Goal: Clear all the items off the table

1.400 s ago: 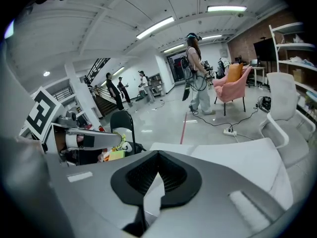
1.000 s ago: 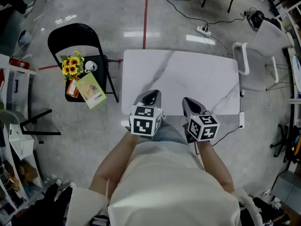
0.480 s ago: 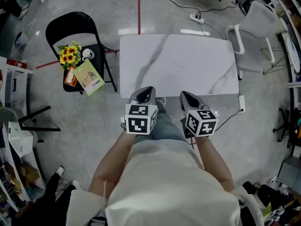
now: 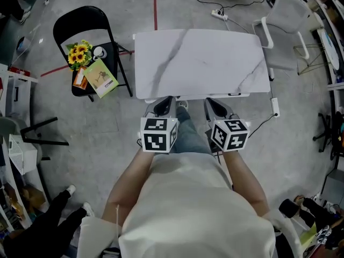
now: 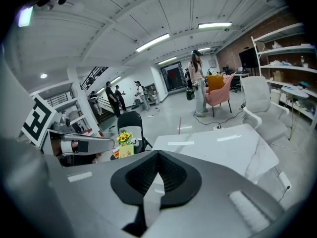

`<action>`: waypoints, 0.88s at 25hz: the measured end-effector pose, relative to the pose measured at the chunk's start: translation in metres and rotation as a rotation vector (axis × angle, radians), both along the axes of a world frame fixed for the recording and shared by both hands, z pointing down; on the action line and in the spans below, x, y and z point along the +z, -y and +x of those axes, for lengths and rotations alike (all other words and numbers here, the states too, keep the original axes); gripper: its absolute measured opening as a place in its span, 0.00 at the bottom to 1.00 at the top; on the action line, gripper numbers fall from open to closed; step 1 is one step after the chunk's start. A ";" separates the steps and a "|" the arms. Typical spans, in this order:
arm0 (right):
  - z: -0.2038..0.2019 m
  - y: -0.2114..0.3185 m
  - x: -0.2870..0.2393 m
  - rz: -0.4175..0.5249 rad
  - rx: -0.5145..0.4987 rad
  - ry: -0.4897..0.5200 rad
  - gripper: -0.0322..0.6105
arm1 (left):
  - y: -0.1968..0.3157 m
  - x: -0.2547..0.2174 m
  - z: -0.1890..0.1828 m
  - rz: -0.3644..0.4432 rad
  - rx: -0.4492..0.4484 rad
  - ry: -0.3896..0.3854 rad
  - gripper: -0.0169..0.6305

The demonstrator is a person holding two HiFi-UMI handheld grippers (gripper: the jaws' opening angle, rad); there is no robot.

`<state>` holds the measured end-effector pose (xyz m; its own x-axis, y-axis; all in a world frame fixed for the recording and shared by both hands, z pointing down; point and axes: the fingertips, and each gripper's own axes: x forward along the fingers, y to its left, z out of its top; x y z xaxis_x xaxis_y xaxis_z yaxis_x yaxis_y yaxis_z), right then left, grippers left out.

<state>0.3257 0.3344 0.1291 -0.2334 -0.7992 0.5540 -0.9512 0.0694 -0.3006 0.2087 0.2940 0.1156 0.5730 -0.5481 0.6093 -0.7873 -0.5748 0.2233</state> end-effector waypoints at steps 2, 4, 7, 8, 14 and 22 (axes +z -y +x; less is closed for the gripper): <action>-0.006 -0.010 -0.002 0.000 -0.006 0.002 0.05 | -0.012 -0.003 -0.002 0.001 0.004 -0.005 0.04; -0.014 -0.021 -0.003 -0.002 -0.014 0.005 0.05 | -0.025 -0.004 -0.006 -0.002 0.005 -0.010 0.04; -0.025 -0.037 -0.004 -0.003 -0.034 -0.005 0.05 | -0.040 -0.006 -0.011 -0.002 0.006 -0.019 0.04; -0.029 -0.041 -0.005 -0.003 -0.042 -0.011 0.05 | -0.044 -0.007 -0.013 0.001 0.005 -0.021 0.04; -0.041 -0.060 -0.009 0.020 -0.053 -0.037 0.05 | -0.057 -0.012 -0.024 0.018 -0.001 -0.025 0.04; -0.056 -0.067 -0.014 0.046 -0.085 -0.052 0.05 | -0.065 -0.017 -0.037 0.027 -0.017 -0.034 0.04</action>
